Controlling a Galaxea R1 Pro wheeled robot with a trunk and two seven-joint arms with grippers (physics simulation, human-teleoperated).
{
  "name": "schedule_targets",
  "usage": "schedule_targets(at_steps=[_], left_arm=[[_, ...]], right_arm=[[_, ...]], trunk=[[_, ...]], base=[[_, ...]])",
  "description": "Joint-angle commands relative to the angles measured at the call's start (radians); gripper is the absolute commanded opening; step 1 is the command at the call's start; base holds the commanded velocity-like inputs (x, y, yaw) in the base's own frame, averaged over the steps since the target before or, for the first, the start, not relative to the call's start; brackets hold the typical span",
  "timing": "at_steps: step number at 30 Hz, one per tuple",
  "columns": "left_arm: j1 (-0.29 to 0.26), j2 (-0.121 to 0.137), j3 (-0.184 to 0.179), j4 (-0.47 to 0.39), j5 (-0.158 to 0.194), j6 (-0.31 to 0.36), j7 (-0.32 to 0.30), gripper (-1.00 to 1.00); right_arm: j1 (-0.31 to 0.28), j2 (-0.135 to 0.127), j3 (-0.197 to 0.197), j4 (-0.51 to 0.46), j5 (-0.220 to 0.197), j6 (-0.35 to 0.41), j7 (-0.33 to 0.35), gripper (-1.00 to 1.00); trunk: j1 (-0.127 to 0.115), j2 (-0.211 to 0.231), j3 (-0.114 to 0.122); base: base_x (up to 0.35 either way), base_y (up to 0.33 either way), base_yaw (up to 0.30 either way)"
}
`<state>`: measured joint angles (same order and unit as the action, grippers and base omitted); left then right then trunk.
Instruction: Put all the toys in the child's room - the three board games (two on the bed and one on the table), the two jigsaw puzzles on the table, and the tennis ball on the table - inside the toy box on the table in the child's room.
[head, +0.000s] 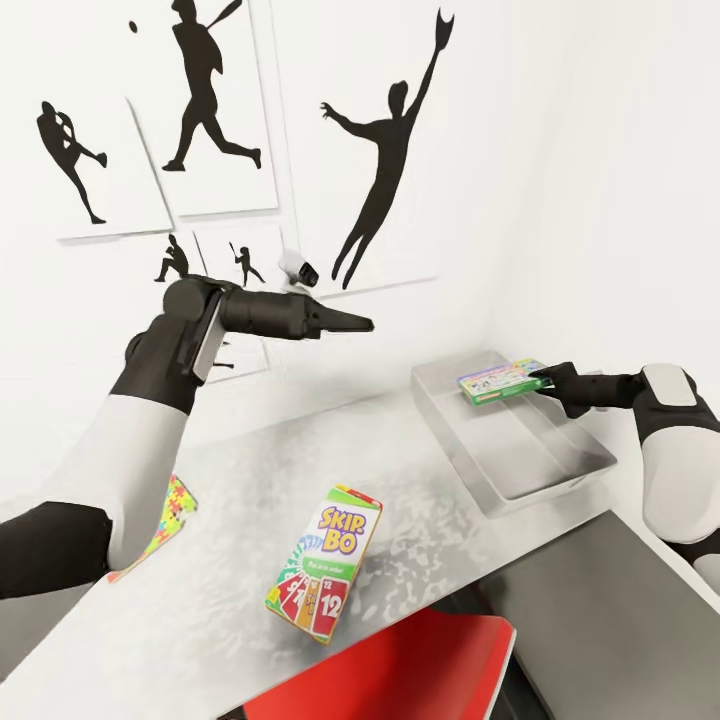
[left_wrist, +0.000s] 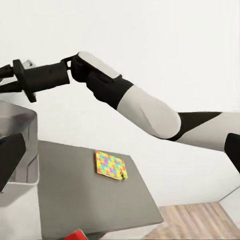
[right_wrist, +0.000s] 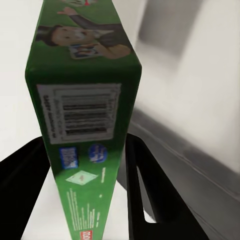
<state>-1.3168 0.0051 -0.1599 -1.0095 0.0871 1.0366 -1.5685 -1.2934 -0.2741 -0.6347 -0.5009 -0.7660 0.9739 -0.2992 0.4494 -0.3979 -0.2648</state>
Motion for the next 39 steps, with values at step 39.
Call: schedule_targets(at_steps=[39], left_arm=[[-0.05,-0.039,0.005,-0.002,-0.116,0.011,-0.001,1.0]], right_arm=[[-0.046,-0.004,-0.004,-0.032,-0.01,0.0,0.023,-1.0]], trunk=[[0.001,-0.002,-0.063]], base=[[0.0,0.0,0.072]])
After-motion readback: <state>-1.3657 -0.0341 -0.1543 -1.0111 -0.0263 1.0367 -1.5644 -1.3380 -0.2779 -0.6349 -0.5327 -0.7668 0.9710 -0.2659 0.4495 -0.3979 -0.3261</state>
